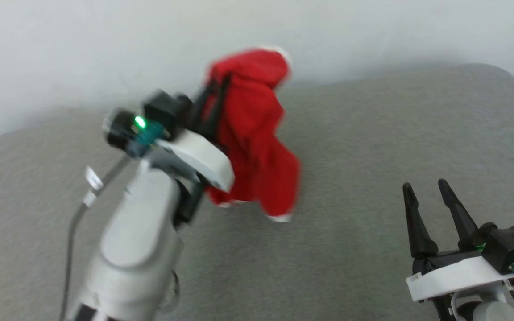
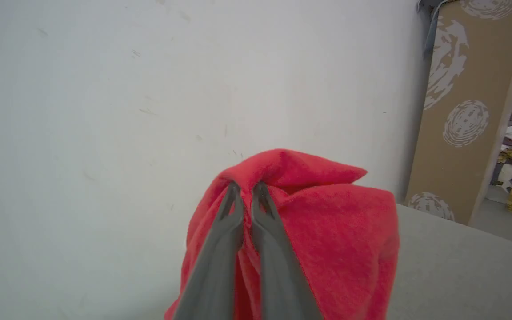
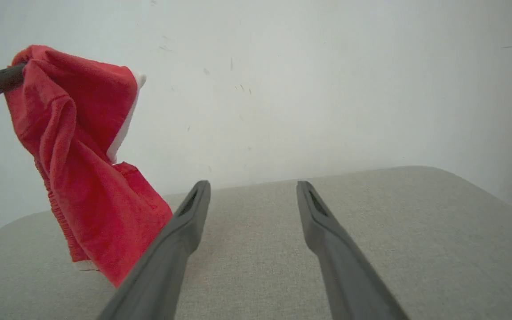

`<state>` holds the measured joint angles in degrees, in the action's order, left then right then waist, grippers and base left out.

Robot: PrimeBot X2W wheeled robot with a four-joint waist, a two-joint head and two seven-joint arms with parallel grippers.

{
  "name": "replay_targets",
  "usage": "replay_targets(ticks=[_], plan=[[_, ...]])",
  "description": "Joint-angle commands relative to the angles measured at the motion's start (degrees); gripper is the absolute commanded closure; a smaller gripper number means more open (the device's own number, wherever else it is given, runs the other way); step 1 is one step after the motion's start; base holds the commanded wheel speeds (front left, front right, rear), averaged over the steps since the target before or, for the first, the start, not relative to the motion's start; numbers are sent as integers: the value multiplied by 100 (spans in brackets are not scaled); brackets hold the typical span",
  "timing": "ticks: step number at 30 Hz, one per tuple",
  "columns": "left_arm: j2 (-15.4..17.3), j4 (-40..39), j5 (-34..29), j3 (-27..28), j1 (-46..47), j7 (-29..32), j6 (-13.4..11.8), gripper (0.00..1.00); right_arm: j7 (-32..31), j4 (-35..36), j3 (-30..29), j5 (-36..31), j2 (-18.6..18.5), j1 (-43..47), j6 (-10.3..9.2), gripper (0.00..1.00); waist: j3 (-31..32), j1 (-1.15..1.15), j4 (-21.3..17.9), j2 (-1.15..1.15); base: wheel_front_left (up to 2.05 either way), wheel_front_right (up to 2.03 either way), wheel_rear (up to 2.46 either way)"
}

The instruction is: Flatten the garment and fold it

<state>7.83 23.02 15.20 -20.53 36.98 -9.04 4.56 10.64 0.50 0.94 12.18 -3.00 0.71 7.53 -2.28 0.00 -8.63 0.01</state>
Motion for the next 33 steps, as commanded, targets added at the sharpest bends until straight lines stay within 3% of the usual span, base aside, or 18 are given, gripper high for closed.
replay_targets(ticks=[1,8,13,14,15,23,33], plan=[[-76,-24,77,-39,-265,-63,-26,100,3,1,-11,31,12,106,-4,0,-68,0,-524,-1,0,0,0],[-351,328,343,-297,-1779,-98,-455,100,32,-39,68,122,12,203,-4,0,-167,0,-734,-1,0,0,0],[-374,571,305,-631,-2623,-40,-514,100,37,-87,69,146,12,322,-4,0,-91,0,-531,-1,0,0,0],[-379,573,306,-681,-2731,-61,-507,77,34,-93,78,132,12,334,-4,0,-65,0,-485,-1,0,0,0],[-389,555,352,-692,-2842,-90,-517,0,21,-94,103,120,12,343,-4,0,-42,0,-450,-1,0,0,0],[-445,-185,540,-543,-3183,-524,-716,0,-21,-13,90,37,12,392,-4,0,144,0,-165,-1,0,0,0],[-332,-1448,483,153,-3754,-594,-1149,0,-144,238,-49,-31,13,761,-4,0,425,0,339,-1,0,0,0]])
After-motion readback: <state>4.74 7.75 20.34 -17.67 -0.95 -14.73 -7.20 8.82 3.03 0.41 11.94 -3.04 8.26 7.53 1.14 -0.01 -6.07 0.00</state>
